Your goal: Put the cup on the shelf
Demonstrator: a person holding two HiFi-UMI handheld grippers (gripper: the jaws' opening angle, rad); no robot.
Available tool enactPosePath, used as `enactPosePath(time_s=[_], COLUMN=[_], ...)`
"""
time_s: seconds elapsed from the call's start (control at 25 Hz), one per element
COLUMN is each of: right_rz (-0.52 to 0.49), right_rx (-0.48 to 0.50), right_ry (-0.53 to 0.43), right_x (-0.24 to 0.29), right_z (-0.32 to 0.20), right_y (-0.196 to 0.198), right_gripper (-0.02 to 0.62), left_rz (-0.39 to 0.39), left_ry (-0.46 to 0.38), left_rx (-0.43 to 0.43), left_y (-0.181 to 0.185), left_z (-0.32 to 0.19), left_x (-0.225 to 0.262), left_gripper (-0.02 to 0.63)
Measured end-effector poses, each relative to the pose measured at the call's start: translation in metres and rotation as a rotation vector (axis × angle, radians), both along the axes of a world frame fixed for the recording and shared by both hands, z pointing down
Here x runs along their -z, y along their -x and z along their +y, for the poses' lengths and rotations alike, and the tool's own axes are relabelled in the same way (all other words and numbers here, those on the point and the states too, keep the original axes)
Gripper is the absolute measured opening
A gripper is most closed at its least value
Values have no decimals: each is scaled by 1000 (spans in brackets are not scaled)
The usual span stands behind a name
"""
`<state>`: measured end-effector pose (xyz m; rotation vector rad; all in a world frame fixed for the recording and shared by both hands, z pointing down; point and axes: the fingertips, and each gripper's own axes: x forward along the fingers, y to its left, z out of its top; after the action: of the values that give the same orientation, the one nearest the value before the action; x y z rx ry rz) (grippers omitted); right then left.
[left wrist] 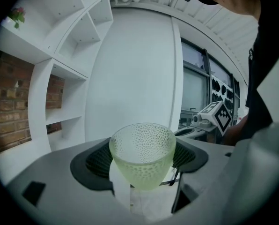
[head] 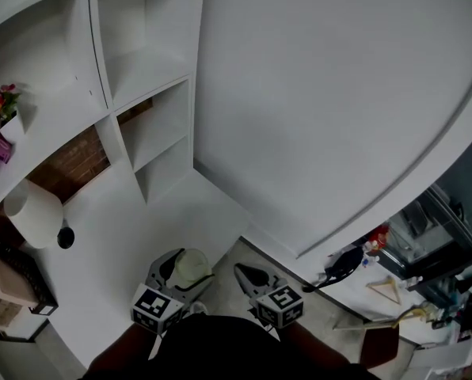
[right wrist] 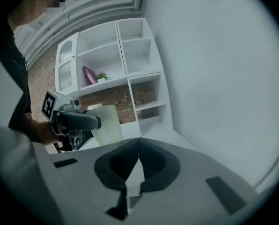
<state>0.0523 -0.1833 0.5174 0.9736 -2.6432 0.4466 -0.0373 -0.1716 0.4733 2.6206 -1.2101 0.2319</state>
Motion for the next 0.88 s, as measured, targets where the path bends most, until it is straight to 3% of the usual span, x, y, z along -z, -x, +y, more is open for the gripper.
enactPosePath(time_s=[0.48,0.68,0.88], right_rz=[14,4,-10], right_rx=[12,28,39], right_ry=[20,13,-8], right_x=[-4,-7,0], right_z=[-71,-88,-108], right_y=[40,44,42], right_gripper=[5,5,5], left_rz=[21,3,-10], left_ry=[11,48,33], left_rx=[46,74,99], left_y=[46,56,54], left_z=[-63,-74,-91], left_x=[-13,-25,-19], left_gripper=[385,385,385])
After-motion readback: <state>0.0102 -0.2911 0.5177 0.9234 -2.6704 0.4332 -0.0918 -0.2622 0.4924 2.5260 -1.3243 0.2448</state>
